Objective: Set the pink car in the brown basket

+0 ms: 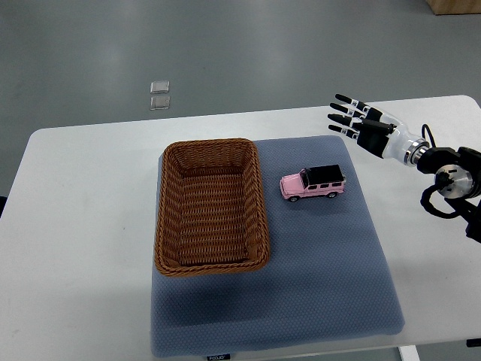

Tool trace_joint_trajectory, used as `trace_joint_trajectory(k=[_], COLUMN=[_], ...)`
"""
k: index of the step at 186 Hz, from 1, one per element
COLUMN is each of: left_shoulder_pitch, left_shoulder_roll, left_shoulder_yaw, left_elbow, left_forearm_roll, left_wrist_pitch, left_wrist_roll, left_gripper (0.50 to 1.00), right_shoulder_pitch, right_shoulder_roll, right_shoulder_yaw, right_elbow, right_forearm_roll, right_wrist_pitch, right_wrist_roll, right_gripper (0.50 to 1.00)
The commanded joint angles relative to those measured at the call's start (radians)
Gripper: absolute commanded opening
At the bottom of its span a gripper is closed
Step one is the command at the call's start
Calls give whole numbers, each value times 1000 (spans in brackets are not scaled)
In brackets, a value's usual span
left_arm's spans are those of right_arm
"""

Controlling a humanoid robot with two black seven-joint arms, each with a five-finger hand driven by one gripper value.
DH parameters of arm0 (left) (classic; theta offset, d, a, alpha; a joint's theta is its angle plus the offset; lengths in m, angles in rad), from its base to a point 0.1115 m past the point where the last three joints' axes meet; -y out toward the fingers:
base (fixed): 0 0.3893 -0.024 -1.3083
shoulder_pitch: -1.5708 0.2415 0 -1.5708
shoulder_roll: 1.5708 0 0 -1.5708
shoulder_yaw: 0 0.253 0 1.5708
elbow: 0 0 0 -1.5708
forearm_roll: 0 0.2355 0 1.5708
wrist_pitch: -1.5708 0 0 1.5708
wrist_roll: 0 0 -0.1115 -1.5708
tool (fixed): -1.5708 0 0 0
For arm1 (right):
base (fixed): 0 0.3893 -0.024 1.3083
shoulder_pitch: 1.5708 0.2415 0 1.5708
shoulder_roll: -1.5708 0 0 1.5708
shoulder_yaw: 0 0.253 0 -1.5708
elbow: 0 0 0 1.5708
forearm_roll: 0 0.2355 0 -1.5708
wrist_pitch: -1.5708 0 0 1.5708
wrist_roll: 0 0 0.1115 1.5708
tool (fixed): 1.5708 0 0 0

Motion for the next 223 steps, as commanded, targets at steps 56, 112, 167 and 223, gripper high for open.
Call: trace_joint_trajectory(k=[56, 112, 167, 223], left_shoulder_pitch=[-2, -8, -8, -9], left_shoulder_roll=[0, 0, 0, 0], left_shoulder_yaw=[0, 3, 4, 3], left_elbow=[5, 12, 14, 14], left_forearm_roll=[0, 0, 0, 0], left_wrist_pitch=[0, 11, 11, 11], left_wrist_roll=[0, 0, 0, 0], left_gripper=[1000, 1000, 1000, 1000], right_shoulder_pitch=[-4, 1, 10, 42], right_shoulder_roll=[0, -15, -15, -21], right_shoulder_yaw=[11, 3, 8, 9], right_elbow=[-2, -6, -6, 0], right_forearm_roll=[1, -22, -180, -407], right_wrist_pitch=[-4, 91, 85, 130], right_wrist_roll=[3, 8, 46, 146], right_gripper=[926, 924, 928, 924])
